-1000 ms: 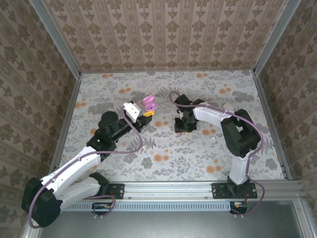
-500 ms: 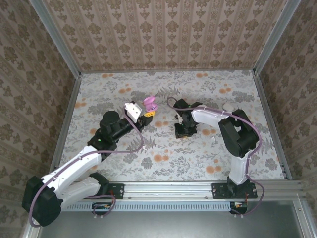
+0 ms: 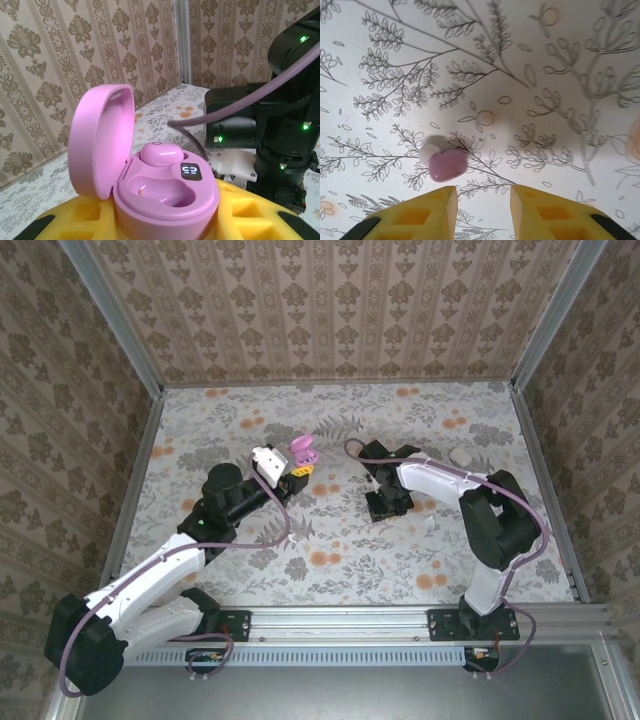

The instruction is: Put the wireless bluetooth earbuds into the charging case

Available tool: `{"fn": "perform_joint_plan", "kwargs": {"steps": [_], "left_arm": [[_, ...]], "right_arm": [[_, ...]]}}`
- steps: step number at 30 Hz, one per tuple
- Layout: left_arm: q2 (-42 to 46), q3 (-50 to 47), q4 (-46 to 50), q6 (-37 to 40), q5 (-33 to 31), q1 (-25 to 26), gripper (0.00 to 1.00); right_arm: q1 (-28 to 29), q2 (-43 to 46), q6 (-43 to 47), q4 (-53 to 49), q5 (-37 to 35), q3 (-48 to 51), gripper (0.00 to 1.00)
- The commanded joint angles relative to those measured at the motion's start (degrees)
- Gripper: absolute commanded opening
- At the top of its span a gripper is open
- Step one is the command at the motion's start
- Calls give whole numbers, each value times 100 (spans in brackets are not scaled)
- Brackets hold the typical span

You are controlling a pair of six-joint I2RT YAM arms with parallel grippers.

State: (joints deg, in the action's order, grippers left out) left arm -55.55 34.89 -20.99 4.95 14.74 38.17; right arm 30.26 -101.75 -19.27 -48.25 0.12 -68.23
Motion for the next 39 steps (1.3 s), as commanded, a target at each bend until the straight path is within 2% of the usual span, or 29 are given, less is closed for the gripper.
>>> {"fn": "perform_joint_plan", "kwargs": {"steps": [1, 6, 12, 16, 32, 39], "left_arm": [[94, 125, 16, 23, 45, -19, 34], [153, 105, 61, 50, -15, -24, 34], [157, 138, 112, 66, -6, -20, 34], [105, 149, 102, 86, 37, -22, 34], [105, 174, 120, 74, 49, -30, 34], [110, 158, 122, 68, 42, -30, 34]], "right_arm": [[-98, 315, -400, 68, -81, 193, 36], [-109, 567, -1258, 824, 871, 597, 40], [-80, 908, -2228, 1184, 783, 1095, 41], [-84, 1169, -2674, 1729, 1007, 1612, 40], [-71, 832, -2801, 2138, 1236, 1664, 36], [-20, 857, -2812, 1977, 1030, 1658, 37]]}}
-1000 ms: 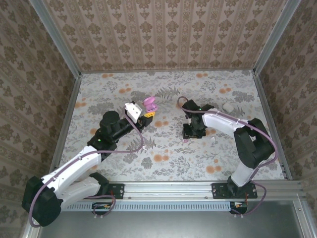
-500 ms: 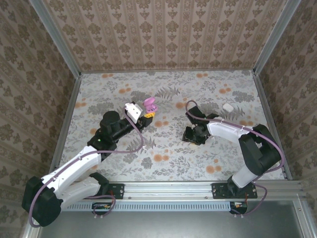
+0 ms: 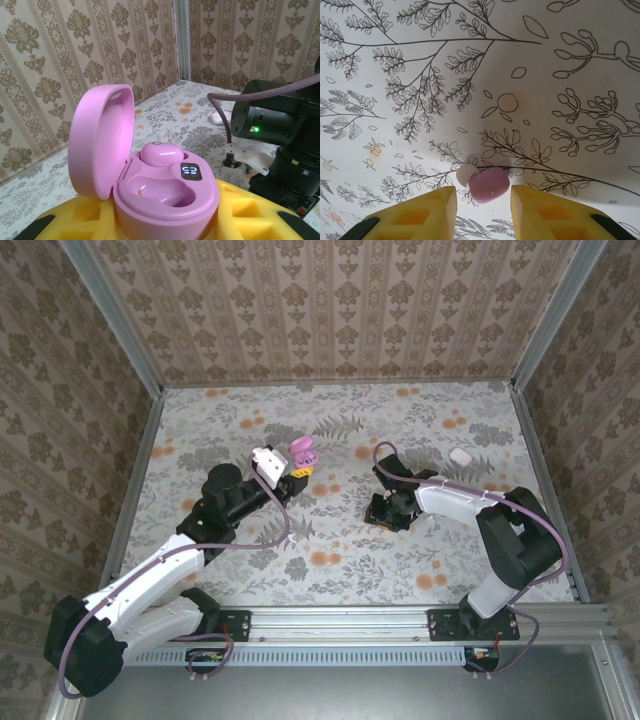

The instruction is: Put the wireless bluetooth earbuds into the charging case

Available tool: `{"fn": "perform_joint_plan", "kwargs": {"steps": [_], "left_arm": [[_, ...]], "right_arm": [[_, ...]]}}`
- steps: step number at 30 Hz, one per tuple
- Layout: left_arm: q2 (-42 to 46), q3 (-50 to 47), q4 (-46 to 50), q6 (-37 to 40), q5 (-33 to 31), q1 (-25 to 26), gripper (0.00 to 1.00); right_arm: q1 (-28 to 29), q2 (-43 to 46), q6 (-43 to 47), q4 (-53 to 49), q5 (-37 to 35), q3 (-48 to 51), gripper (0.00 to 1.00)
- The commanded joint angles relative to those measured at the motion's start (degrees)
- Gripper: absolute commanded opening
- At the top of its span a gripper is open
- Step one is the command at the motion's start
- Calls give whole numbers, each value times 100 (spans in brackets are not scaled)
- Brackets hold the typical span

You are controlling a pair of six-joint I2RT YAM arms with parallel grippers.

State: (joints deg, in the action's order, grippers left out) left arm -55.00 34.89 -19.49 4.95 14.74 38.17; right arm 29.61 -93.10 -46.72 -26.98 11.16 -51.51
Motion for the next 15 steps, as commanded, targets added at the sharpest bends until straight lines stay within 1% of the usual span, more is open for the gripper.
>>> {"fn": "perform_joint_plan", "kwargs": {"steps": [1, 6, 15], "left_arm": [[58, 158, -29, 67, 36, -29, 34], [60, 157, -29, 75, 29, -38, 34], [21, 167, -53, 76, 38, -29, 34]], "right_arm": [[46, 15, -48, -175, -117, 0, 36], [54, -82, -80, -62, 41, 30, 36], [89, -310, -56, 90, 71, -65, 32]]}}
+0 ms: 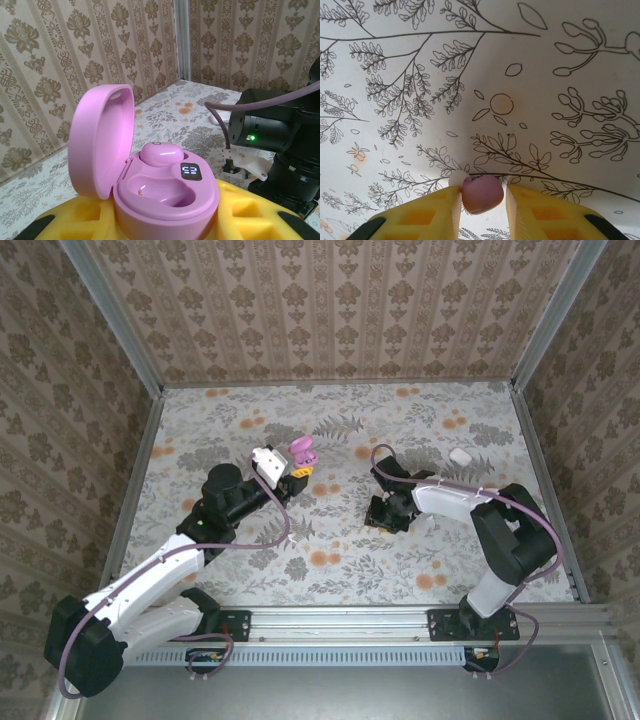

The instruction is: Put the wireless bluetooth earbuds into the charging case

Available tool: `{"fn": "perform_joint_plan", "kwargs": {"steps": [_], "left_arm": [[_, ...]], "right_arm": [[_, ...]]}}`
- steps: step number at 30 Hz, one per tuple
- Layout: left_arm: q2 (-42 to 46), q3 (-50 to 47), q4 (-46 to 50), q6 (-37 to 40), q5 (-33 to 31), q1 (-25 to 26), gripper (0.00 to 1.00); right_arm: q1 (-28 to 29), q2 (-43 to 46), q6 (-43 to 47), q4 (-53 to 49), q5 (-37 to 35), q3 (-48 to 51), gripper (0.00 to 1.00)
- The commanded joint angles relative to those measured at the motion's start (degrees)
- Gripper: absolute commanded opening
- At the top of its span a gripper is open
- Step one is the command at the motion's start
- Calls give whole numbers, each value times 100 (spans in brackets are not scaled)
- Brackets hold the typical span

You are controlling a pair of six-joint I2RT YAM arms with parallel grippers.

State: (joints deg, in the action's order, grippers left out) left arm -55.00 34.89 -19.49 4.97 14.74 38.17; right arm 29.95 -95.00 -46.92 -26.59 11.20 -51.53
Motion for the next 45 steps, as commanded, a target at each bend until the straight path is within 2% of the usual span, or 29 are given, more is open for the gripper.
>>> {"fn": "perform_joint_plan", "kwargs": {"steps": [1, 15, 28, 37, 45], "left_arm": [[20, 171, -54, 70, 46, -30, 34], [-9, 193, -65, 34, 55, -28, 34], [-12, 193, -49, 17, 64, -29, 34], [-141, 149, -7, 73, 164, -29, 34], [-406, 175, 187, 263, 603, -29, 34]], "right_arm": [[67, -150, -8, 8, 58, -115, 32], [99, -495, 319, -154, -153, -551, 32], [94, -521, 599, -378, -268, -715, 27], [90, 26, 1132, -807, -168, -850, 25], [89, 830, 1772, -1495, 453, -1236, 26]]}}
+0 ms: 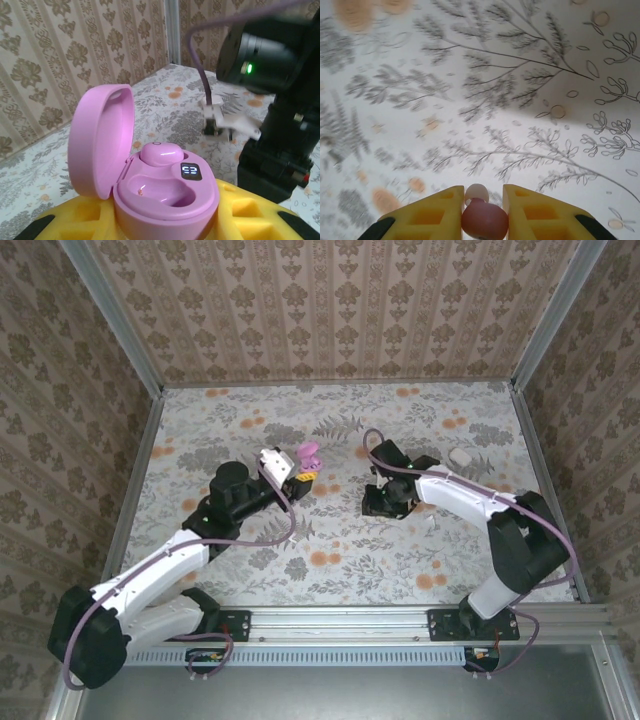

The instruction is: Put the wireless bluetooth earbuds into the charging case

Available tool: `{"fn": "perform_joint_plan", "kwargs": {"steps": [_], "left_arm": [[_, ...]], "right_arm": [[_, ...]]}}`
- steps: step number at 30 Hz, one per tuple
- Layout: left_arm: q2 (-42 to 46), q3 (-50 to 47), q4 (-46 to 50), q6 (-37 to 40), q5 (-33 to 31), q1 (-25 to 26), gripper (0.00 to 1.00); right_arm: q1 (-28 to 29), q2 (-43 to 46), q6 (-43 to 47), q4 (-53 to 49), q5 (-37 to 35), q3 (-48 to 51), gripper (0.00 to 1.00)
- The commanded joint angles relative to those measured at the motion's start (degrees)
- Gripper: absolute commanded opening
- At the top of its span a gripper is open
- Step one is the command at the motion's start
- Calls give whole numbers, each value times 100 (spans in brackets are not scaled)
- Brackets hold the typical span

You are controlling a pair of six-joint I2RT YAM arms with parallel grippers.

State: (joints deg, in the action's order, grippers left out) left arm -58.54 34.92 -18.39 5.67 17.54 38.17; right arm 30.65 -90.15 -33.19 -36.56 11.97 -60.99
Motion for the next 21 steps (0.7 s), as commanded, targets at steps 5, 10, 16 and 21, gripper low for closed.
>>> {"fn": "perform_joint_plan", "kwargs": {"steps": [5, 10, 16, 21], "left_arm": [[-340, 297, 195, 343, 821, -36, 34], [-653, 437, 187, 450, 1241, -38, 34], [-1036, 692, 344, 625, 1794, -39, 34], [-1260, 901, 501, 727, 2218, -38, 34]], "right_arm": [[17, 781, 905, -1108, 855, -843, 26], [22, 999, 1347, -1685, 1314, -1548, 26], [22, 988, 1839, -2111, 1873, -2266, 26], [46, 659, 2238, -2467, 2046, -2841, 26]]}}
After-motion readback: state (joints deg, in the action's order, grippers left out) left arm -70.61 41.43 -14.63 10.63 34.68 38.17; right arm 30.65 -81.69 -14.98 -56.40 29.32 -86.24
